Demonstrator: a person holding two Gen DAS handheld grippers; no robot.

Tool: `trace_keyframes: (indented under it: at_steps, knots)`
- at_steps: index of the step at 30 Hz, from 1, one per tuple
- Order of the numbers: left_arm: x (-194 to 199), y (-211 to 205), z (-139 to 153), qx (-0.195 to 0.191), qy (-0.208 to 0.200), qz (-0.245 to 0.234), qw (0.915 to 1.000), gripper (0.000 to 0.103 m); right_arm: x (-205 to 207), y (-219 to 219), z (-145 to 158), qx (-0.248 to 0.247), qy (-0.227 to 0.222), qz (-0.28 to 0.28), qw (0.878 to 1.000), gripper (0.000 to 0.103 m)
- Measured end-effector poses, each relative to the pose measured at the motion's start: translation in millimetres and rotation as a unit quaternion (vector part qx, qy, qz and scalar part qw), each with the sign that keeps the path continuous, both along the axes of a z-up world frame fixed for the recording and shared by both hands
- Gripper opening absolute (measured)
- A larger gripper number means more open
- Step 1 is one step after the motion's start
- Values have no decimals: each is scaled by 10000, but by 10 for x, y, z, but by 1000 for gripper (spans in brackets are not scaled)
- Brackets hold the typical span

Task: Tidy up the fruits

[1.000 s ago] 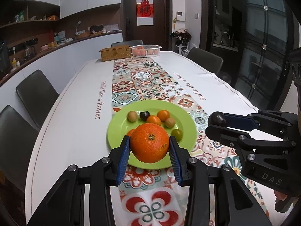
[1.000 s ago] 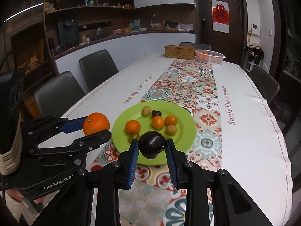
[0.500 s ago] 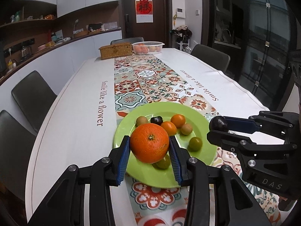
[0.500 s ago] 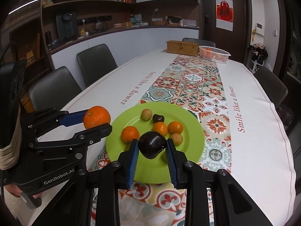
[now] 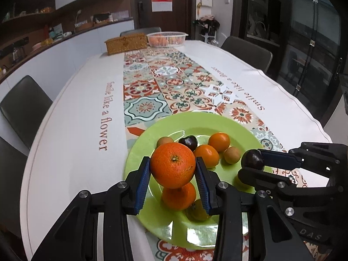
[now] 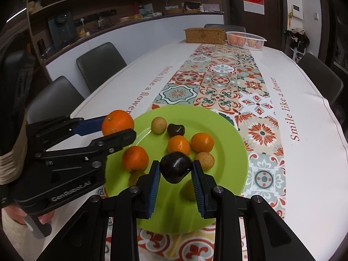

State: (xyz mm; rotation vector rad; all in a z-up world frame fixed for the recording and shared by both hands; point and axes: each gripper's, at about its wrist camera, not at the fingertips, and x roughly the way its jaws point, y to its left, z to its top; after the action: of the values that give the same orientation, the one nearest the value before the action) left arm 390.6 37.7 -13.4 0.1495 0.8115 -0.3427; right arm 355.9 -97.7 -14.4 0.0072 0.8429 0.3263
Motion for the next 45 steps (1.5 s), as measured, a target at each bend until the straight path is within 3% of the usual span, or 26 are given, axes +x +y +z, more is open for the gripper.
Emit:
trace_keyframes:
  at_steps: [6,9,12,22,26,33,37,45]
  knots:
    - [66,-1,-57,-108,163,4,9998,41,78,-9,-54,18,73,-66,9999,31]
    - [53,23,-52,-123,127,-1,9998,49,101,-30,-82,45,129,-105,9999,31]
    - [28,37,-32,-81,76,37,9999,51,108,-48,-101,39,149,-144,9998,33]
    - [-363,174,154,15,-183,496,9986,53,-118,-58,11,22,-45,-199,9998,34]
    - [-588,195,324,-45,-355,610,9975,55,-310,-79,169,-74,-293,-309,9991,45]
    - [-1024,175,609,-8,-746,756,9943,65,-706,-192,500,-22,-638,-494,9967,49]
    - [-1268,160,737,27,-965,946,9908,81,-946,-262,638,-23,-820,-623,9947,50]
    - [-1759,103,901,-66,-1217,1153,9858,95,-1475,-421,846,-102,-1177,-856,9893,65]
